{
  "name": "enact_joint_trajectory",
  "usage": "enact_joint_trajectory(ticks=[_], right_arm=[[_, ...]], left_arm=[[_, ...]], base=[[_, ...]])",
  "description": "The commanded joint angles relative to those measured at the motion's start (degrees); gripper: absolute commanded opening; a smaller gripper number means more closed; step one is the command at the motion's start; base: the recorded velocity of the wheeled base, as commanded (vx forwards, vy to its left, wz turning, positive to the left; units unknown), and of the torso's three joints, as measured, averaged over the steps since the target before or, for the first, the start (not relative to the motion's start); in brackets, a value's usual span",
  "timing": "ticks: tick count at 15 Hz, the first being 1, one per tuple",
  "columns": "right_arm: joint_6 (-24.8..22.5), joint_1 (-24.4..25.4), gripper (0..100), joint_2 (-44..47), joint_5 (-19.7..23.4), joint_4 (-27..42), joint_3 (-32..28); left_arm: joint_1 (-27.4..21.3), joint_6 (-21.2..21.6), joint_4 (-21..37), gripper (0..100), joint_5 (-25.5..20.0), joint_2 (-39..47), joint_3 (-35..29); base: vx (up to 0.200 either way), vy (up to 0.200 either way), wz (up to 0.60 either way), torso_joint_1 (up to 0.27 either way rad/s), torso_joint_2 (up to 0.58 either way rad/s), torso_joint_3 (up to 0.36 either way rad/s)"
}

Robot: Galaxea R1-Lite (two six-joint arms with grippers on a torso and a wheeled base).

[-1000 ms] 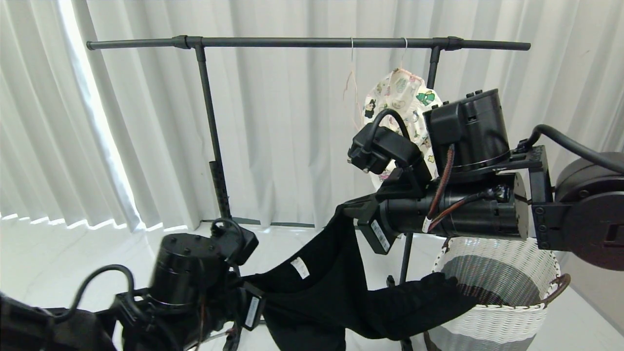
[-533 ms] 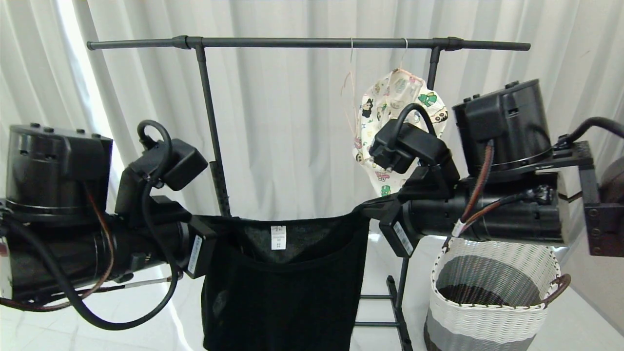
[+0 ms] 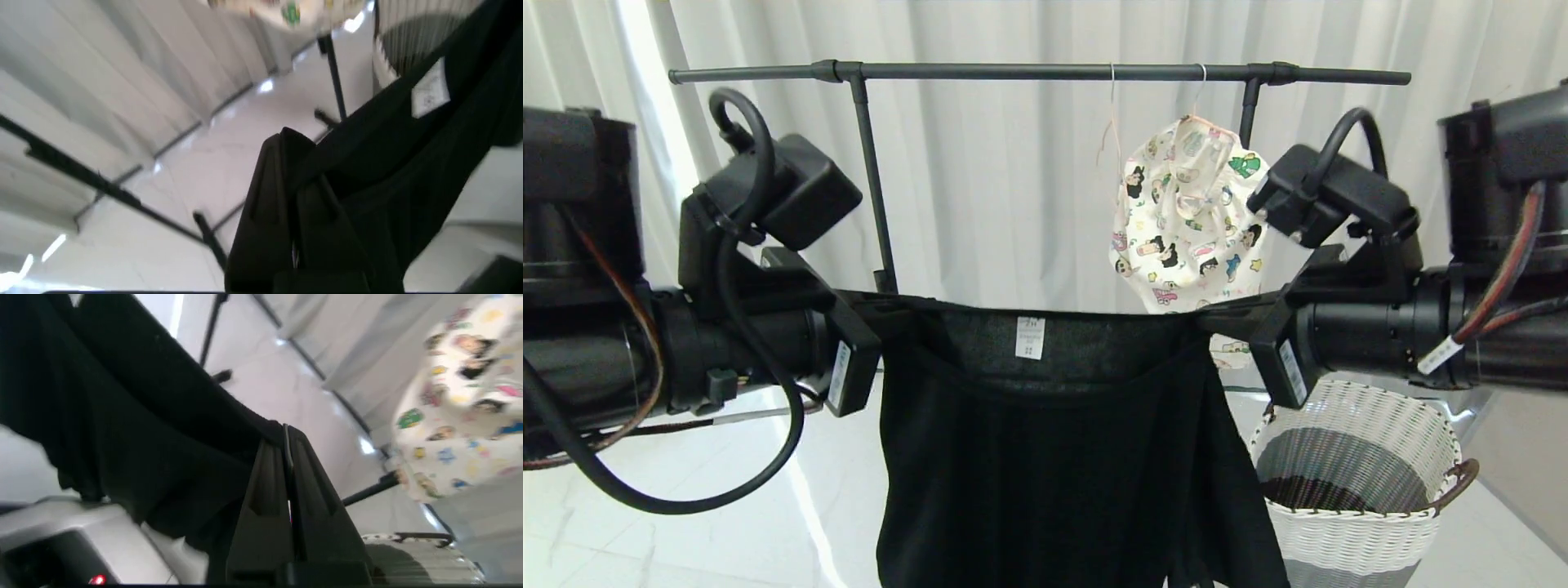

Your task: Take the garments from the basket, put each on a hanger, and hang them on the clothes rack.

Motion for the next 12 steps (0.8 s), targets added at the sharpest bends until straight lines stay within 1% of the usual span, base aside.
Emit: enact_joint_trajectory(ticks=[1,3,4,5,6,8,10,11,12], right_arm=[[-0.1,-3.4,0,0.5,0.2,2.1,-5.7],[-0.3,-5.6,0,2.3,0.6,8.9,-15.9],[-0.3,-6.1,0,2.8,0.9,10.3,-18.2],[-0.5,-7.7,0,3.9,2.2,14.4,-24.2],[-0.8,-8.5,0,4.2,3.0,16.4,-26.7],[-1.9,-9.5,0,3.7,3.3,18.1,-27.3],[-1.9,-10.0,0,2.8,3.3,18.2,-27.2],[-1.9,-10.3,0,2.2,3.3,18.9,-26.9],[-1.9,-10.5,0,0.8,3.4,21.5,-26.3]], left_arm=[[-1.0,-0.3,-0.1,0,-0.1,1.0,-4.6],[-2.1,-1.4,-0.2,0,0.1,3.6,-10.4],[-2.3,-1.7,-0.2,0,0.1,4.1,-11.8],[-4.1,-2.8,-0.2,0,0.5,5.1,-14.9],[-5.2,-2.8,-0.2,0,0.6,5.3,-15.6],[-6.8,-2.8,-0.2,0,0.6,5.3,-15.4],[-6.9,-2.1,-0.1,0,0.6,5.4,-15.6],[-6.9,-0.7,-0.1,0,0.5,5.6,-15.6],[-6.8,1.1,-0.2,0,0.5,6.2,-15.7]], base=[[0.0,0.0,0.0,0.0,0.0,0.0],[0.0,0.0,0.0,0.0,0.0,0.0],[0.0,0.0,0.0,0.0,0.0,0.0],[0.0,0.0,0.0,0.0,0.0,0.0],[0.0,0.0,0.0,0.0,0.0,0.0],[0.0,0.0,0.0,0.0,0.0,0.0],[0.0,0.0,0.0,0.0,0.0,0.0],[0.0,0.0,0.0,0.0,0.0,0.0],[0.0,0.0,0.0,0.0,0.0,0.0]])
